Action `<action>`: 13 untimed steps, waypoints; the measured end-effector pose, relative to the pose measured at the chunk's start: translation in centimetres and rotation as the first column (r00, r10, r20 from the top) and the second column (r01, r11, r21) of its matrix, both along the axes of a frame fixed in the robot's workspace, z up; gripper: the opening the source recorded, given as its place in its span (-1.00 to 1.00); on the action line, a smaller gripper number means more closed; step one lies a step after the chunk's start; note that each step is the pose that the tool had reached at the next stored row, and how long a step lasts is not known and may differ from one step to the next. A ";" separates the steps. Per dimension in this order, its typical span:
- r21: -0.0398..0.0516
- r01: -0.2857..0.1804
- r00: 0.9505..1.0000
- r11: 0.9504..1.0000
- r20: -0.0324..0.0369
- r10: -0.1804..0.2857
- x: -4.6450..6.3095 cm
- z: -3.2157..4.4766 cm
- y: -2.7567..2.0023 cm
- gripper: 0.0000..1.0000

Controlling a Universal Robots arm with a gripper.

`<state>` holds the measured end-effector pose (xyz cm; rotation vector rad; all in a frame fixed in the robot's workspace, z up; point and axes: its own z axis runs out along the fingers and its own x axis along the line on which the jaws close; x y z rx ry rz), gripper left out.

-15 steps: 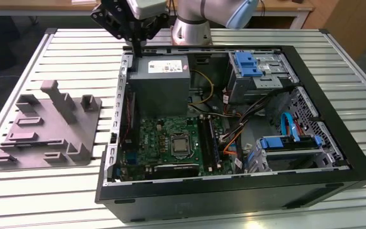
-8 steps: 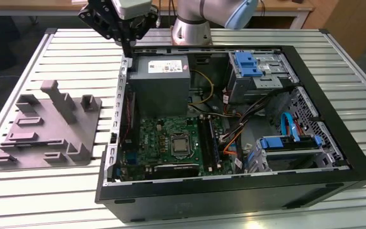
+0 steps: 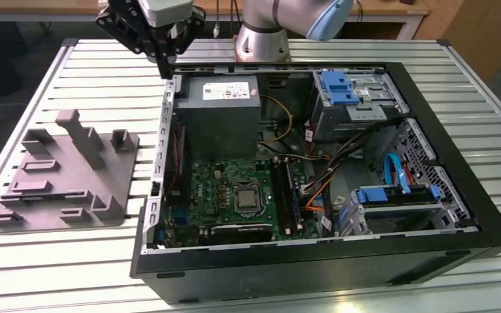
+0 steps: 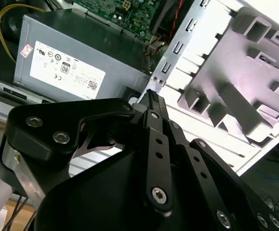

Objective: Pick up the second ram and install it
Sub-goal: 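Reach for the second ram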

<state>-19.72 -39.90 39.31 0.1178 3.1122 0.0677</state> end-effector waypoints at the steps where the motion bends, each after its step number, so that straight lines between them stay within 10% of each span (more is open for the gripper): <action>1: 0.000 0.000 1.000 1.000 0.000 0.000 -0.2 0.00 0.00 -0.80; 13: 0.000 0.000 1.000 1.000 0.000 0.000 -2.9 -0.02 0.00 -0.80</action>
